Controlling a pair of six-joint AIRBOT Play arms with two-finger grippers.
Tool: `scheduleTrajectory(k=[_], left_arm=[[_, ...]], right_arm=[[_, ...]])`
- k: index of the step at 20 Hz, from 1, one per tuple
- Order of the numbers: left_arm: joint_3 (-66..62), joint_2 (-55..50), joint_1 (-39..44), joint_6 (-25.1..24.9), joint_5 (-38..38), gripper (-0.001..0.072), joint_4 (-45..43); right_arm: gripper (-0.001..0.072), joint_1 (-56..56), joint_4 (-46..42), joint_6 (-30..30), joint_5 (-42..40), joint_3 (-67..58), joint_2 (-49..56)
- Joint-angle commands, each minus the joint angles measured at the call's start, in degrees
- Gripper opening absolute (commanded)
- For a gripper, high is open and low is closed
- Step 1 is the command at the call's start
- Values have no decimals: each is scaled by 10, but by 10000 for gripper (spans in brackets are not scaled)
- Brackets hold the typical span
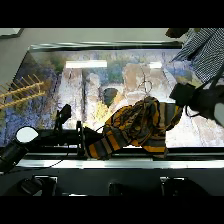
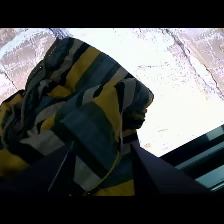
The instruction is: Fold the clothes and pants, and hang the long-sleeved shirts on hangers.
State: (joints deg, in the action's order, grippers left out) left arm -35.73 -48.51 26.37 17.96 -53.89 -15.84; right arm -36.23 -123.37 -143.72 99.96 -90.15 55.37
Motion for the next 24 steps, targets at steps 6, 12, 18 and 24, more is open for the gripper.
scheduleTrajectory(k=[6, 12, 18, 24], left_arm=[[-1, 0, 0, 0, 0, 19, 0], [-1, 0, 0, 0, 0, 20, 0], [-1, 0, 0, 0, 0, 20, -1], [0, 0, 0, 0, 0, 20, -1]], right_arm=[[427, 350, 403, 620, 13, -30, 11], [531, 350, 449, 861, -37, -28, 40], [565, 350, 466, 1014, -45, -28, 83], [565, 350, 513, 1041, -45, -28, 132]])
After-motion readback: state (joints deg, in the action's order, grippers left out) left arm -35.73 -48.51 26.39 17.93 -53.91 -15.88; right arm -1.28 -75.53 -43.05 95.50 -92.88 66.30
